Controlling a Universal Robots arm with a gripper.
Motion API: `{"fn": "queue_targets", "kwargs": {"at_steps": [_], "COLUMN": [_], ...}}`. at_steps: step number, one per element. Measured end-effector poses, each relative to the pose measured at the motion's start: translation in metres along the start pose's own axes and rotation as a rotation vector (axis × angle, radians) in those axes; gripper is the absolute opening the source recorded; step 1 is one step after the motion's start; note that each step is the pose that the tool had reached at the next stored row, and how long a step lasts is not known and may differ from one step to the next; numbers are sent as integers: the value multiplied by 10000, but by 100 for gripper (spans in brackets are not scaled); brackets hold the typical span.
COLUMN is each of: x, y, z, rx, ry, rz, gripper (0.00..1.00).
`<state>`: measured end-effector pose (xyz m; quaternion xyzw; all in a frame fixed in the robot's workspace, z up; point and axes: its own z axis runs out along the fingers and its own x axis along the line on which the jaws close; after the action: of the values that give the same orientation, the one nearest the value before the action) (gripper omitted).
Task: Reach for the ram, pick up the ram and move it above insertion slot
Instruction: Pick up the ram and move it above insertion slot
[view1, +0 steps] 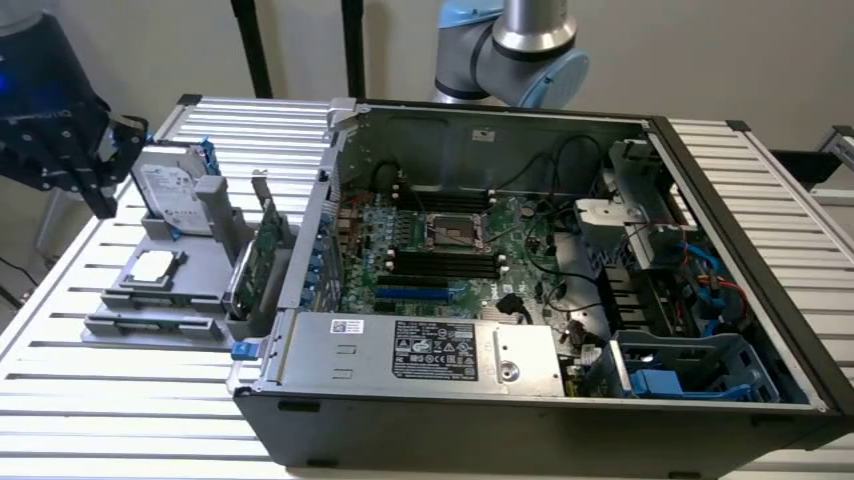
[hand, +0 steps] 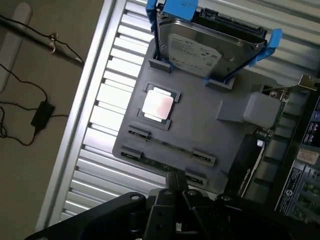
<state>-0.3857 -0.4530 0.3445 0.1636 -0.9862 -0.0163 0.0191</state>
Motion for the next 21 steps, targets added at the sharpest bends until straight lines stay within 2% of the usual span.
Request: {"fn": "queue_targets", "kwargs": {"at_steps": [21], "x": [-4], "y": [-6], "z": [145], "rx": [123], "ry": [145], "rz": [-3820], "gripper": [11]}}
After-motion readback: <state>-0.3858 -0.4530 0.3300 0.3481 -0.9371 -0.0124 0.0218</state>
